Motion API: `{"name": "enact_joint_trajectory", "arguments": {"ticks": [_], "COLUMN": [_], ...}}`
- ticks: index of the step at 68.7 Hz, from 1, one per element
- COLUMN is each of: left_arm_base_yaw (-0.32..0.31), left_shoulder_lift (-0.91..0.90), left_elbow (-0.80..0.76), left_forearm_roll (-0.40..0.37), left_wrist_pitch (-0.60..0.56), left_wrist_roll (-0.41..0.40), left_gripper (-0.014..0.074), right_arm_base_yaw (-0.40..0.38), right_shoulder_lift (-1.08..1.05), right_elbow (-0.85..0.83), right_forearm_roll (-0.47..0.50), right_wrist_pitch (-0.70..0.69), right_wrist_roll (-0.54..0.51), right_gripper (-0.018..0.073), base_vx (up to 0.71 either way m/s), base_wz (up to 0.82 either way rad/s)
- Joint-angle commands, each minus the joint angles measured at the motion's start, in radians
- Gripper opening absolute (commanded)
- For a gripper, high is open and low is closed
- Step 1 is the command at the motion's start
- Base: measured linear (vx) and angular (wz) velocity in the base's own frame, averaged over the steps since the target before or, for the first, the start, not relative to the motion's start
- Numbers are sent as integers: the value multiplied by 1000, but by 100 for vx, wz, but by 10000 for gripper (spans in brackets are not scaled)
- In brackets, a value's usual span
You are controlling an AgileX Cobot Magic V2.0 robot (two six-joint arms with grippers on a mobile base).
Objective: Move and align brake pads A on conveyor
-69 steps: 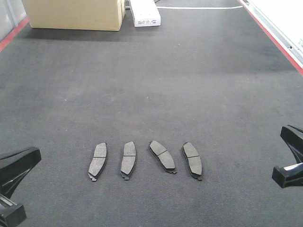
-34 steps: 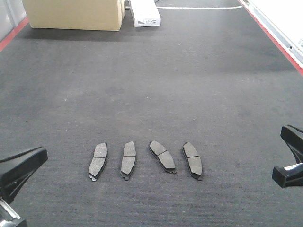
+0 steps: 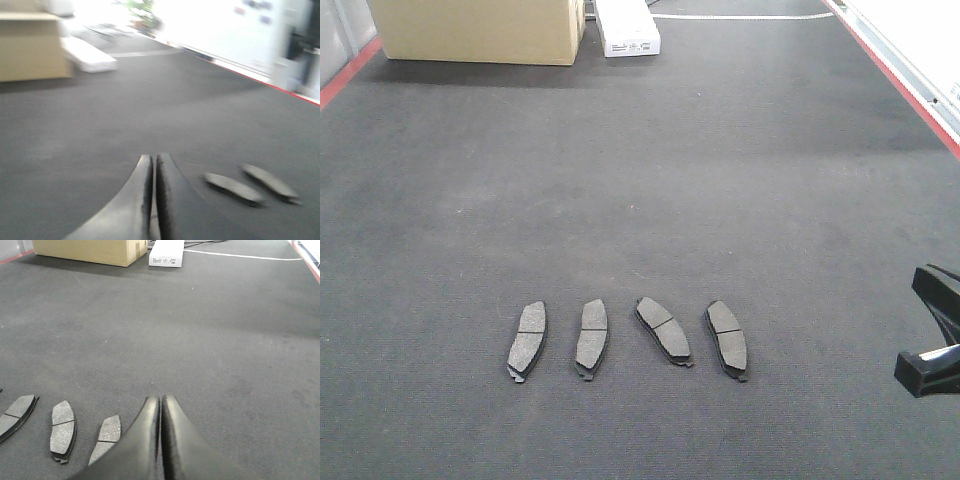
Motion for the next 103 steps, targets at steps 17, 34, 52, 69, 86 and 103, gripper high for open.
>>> {"name": "enact_joint_trajectory", "arguments": {"ticks": [17, 34, 52, 69, 86, 103], "left_arm_base_yaw": [370, 404, 404, 404, 404, 404], "left_shoulder_lift": [-322, -317, -317, -317, -317, -317], "left_elbow": [165, 302, 298, 298, 298, 298], "left_forearm_roll": [6, 6, 6, 6, 6, 6], "left_wrist_pitch": [-79, -121, -81, -81, -81, -81], "left_wrist_roll": [0, 0, 0, 0, 0, 0], "left_gripper": [-6, -6, -6, -6, -6, -6], "right_arm_base_yaw": [-4, -4, -4, -4, -4, -4], "right_shoulder_lift": [-1, -1, -1, -1, -1, -1], "right_elbow": [-26, -26, -26, -26, -26, -26], "right_forearm_roll": [2, 2, 2, 2, 2, 2], "right_wrist_pitch": [-70, -69, -70, -70, -70, -70], "right_wrist_roll": [-10, -10, -10, -10, -10, -10], "right_gripper": [-3, -3, -3, -3, -3, -3], "base_vx": [0, 0, 0, 0, 0, 0], "base_wz": [0, 0, 0, 0, 0, 0]}}
